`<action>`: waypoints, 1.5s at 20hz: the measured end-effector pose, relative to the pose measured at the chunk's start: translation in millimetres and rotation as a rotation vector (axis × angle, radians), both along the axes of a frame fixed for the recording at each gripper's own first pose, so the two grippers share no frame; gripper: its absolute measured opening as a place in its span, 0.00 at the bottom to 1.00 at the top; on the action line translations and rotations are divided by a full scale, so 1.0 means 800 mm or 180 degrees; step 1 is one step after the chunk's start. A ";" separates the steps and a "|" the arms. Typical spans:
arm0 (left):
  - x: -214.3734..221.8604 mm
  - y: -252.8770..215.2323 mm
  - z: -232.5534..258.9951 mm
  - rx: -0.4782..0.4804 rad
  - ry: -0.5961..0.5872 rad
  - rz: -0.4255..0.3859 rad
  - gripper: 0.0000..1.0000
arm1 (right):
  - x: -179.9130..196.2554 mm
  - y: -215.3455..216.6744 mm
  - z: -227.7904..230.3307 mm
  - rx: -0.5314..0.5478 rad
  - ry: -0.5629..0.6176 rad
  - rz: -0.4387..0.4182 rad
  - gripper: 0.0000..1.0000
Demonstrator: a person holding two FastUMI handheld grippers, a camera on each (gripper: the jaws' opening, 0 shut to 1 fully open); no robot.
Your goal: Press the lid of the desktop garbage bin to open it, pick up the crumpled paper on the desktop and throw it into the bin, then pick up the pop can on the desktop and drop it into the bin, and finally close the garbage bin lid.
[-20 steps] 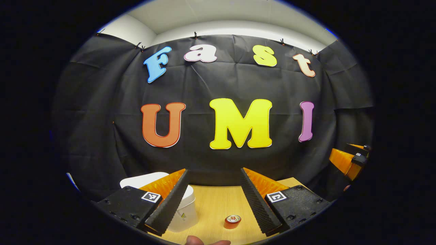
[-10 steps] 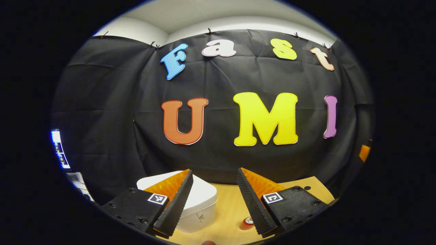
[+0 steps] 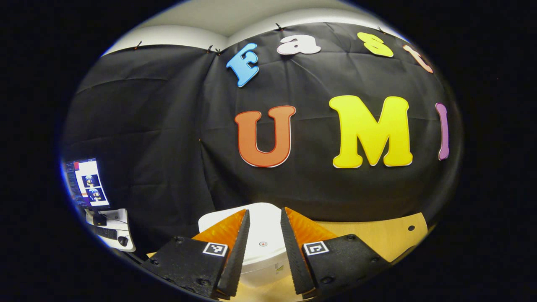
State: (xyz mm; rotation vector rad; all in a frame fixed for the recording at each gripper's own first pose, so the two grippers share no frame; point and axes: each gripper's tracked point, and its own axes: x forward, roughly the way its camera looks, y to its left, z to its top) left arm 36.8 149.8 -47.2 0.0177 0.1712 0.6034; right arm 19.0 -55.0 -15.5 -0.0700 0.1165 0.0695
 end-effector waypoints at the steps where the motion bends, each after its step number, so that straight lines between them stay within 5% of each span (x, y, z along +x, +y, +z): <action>1: 0.001 0.006 -0.007 -0.0036 0.0025 0.0060 0.44 | 0.001 -0.003 -0.001 -0.0019 0.0003 -0.0007 0.95; 9: 0.008 0.032 -0.059 -0.0256 0.0274 0.0270 0.04 | 0.004 -0.005 -0.014 -0.0162 0.0086 0.0025 0.95; 18: 0.022 0.027 -0.100 -0.0348 0.0514 0.0198 0.03 | -0.002 0.006 -0.001 -0.0239 -0.0069 0.0132 0.95; 26: 0.022 0.025 -0.106 -0.0490 0.0435 0.0265 0.04 | -0.002 0.009 -0.004 -0.0188 -0.0054 0.0133 0.95; 30: 0.027 0.022 -0.076 -0.0350 0.0198 0.0095 0.04 | -0.003 0.007 -0.004 -0.0190 -0.0064 0.0128 0.95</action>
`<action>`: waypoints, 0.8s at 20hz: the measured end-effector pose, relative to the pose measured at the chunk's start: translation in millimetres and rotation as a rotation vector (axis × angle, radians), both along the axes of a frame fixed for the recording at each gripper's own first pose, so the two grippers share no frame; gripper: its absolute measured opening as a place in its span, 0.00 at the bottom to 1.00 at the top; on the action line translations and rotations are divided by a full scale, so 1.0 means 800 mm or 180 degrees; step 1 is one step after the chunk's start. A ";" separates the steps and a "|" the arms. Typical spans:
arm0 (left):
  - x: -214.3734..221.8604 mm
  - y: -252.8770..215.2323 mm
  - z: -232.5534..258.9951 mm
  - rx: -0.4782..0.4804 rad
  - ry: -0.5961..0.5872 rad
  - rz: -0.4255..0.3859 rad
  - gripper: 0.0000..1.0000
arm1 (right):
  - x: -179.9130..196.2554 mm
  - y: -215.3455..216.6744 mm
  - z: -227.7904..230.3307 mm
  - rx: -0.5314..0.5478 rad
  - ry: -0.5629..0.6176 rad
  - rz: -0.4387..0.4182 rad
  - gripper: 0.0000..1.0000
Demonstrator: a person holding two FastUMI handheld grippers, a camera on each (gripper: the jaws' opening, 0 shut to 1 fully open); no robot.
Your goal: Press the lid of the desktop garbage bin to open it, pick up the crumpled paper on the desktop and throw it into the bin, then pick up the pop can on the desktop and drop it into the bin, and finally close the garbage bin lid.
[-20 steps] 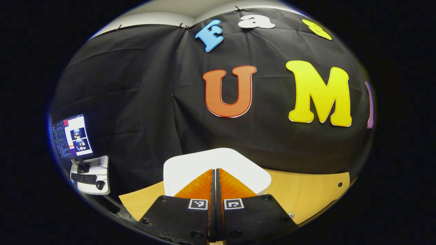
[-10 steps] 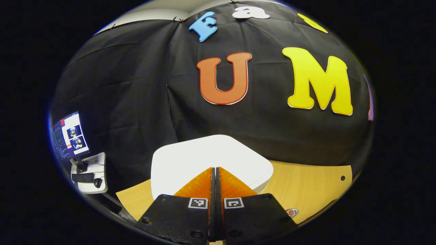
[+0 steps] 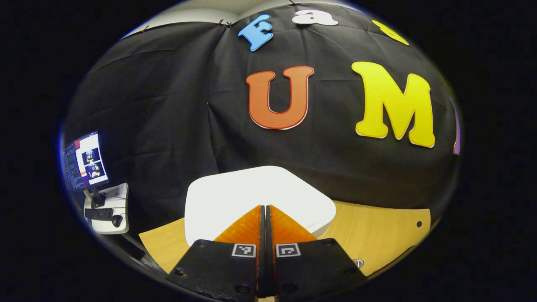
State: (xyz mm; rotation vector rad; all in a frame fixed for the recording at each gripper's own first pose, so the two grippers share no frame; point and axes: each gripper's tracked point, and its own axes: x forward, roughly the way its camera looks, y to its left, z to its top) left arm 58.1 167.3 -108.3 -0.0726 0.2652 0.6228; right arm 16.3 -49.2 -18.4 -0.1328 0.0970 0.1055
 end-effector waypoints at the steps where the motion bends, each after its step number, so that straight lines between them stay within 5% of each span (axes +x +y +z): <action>1: -0.003 0.001 0.017 0.0079 -0.0098 -0.0010 0.03 | 0.000 0.000 0.001 -0.0002 -0.0006 -0.0005 0.95; 8: -0.015 -0.026 0.092 0.0239 -0.0426 -0.0294 0.03 | -0.005 0.006 0.000 0.0150 -0.0009 -0.0008 0.93; 12: -0.021 -0.069 0.114 0.0230 -0.0565 -0.0692 0.07 | -0.005 0.010 -0.007 0.0214 0.0028 0.0031 0.95; 16: -0.028 -0.112 0.127 0.0219 -0.0715 -0.1072 0.68 | -0.002 0.008 -0.024 0.0311 0.0147 0.0041 0.95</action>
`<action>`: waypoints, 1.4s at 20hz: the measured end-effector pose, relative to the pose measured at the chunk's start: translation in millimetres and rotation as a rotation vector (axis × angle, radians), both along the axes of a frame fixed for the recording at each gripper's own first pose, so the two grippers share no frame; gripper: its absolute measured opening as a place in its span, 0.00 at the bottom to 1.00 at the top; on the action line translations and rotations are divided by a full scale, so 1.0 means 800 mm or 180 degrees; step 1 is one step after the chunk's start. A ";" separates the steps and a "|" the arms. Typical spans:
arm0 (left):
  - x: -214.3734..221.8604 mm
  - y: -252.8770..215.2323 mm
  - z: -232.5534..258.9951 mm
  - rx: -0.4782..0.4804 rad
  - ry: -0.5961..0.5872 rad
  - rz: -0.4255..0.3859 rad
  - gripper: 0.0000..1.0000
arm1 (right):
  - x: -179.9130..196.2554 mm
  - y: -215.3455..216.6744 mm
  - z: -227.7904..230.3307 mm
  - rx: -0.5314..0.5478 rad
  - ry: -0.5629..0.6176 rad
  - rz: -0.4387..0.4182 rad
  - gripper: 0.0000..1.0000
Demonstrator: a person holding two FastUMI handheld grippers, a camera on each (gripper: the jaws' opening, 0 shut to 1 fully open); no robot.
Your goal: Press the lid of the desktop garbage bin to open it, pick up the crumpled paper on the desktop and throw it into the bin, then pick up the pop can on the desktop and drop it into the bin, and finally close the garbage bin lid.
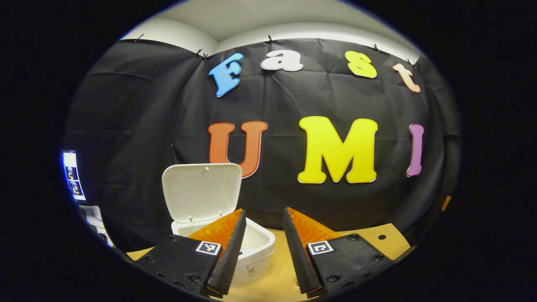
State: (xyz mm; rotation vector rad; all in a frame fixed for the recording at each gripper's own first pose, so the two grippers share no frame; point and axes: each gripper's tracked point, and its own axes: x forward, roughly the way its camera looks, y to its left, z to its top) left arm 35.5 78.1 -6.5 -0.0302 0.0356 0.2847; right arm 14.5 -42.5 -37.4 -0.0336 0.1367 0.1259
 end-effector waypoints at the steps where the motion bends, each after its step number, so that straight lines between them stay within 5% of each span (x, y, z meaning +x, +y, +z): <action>1: -0.003 -0.010 -0.002 0.0019 0.0020 -0.0077 0.75 | 0.000 -0.002 -0.005 0.0007 0.0036 0.0002 0.95; 2: -0.006 -0.018 -0.003 0.0035 0.0028 -0.0133 0.76 | 0.002 -0.005 -0.012 0.0001 0.0065 -0.0007 0.95; 3: -0.009 -0.023 -0.004 0.0045 0.0044 -0.0178 0.96 | 0.002 -0.009 -0.017 -0.0003 0.0092 -0.0015 0.95; 4: -0.013 -0.028 -0.007 0.0050 0.0054 -0.0216 0.99 | 0.002 -0.013 -0.023 -0.0002 0.0120 -0.0013 0.95; 12: -0.052 -0.081 -0.056 0.0009 0.0329 -0.0598 1.00 | -0.010 -0.001 -0.133 -0.0129 0.0681 0.0415 0.95; 18: -0.087 -0.114 -0.098 -0.0017 0.0564 -0.0839 1.00 | -0.015 -0.003 -0.256 -0.0275 0.1381 0.0473 0.95; 28: -0.115 -0.086 -0.127 -0.0224 0.0912 -0.0543 1.00 | 0.011 0.011 -0.426 -0.0696 0.2158 0.0819 0.94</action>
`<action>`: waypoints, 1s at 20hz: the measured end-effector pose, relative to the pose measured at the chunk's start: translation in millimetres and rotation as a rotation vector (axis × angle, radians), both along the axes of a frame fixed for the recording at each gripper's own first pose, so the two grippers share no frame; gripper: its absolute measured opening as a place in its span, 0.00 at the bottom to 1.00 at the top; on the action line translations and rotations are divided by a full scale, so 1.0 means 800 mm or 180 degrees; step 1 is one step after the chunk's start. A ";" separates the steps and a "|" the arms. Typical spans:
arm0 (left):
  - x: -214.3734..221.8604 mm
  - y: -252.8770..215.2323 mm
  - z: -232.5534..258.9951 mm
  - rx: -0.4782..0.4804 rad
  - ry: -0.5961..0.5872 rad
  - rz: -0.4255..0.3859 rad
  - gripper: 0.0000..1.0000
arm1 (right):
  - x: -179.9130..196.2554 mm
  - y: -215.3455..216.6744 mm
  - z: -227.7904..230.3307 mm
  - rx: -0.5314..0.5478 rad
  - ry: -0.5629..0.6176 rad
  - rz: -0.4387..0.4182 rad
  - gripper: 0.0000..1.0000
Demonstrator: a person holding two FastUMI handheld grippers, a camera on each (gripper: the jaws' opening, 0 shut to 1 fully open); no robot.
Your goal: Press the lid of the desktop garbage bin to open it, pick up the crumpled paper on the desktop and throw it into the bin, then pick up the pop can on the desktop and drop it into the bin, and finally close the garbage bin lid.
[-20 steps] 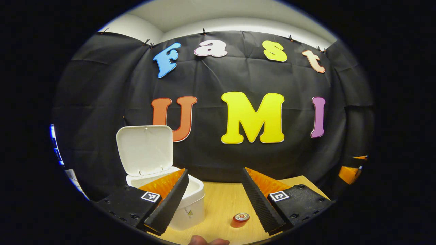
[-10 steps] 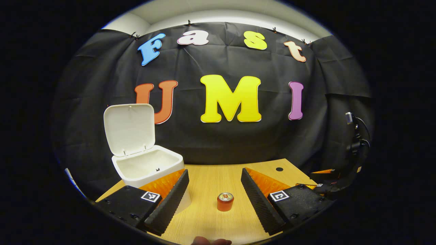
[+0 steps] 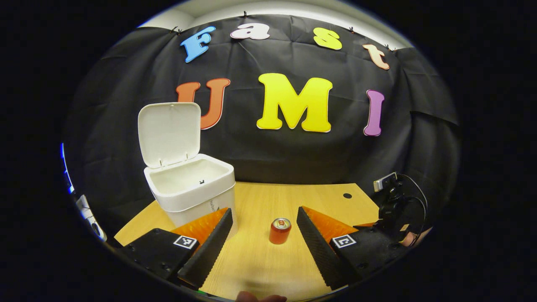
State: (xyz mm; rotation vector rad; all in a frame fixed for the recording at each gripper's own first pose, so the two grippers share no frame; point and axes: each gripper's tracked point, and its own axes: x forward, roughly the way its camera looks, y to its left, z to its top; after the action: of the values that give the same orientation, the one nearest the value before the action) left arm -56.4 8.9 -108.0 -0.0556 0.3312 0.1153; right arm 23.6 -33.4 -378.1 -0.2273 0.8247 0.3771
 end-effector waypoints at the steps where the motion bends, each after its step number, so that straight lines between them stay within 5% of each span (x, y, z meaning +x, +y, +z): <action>1: -0.003 0.002 -0.006 0.0007 0.0048 0.0028 1.00 | 0.006 0.000 -0.013 -0.0033 0.0083 0.0017 0.96; 7: -0.023 0.018 -0.013 0.0095 0.0154 0.0239 1.00 | 0.010 -0.012 -0.080 -0.0289 0.0561 0.0170 0.97; 11: -0.032 0.030 -0.011 0.0142 0.0174 0.0361 1.00 | 0.016 -0.004 -0.095 -0.0157 0.0688 0.0172 0.95; 14: -0.036 0.035 -0.011 0.0162 0.0190 0.0426 1.00 | 0.019 -0.001 -0.095 -0.0138 0.0687 0.0195 0.84; 17: -0.038 0.036 -0.009 0.0185 0.0194 0.0450 1.00 | 0.018 -0.004 -0.094 -0.0173 0.0720 0.0238 0.56; 20: -0.042 0.036 -0.008 0.0216 0.0205 0.0451 1.00 | 0.015 -0.001 -0.092 -0.0139 0.0781 0.0244 0.53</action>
State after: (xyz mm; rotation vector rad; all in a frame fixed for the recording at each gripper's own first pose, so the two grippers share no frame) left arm -89.6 37.6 -114.2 -0.0083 0.3875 0.2690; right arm 35.5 -34.3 -451.8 -0.2570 1.0685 0.4652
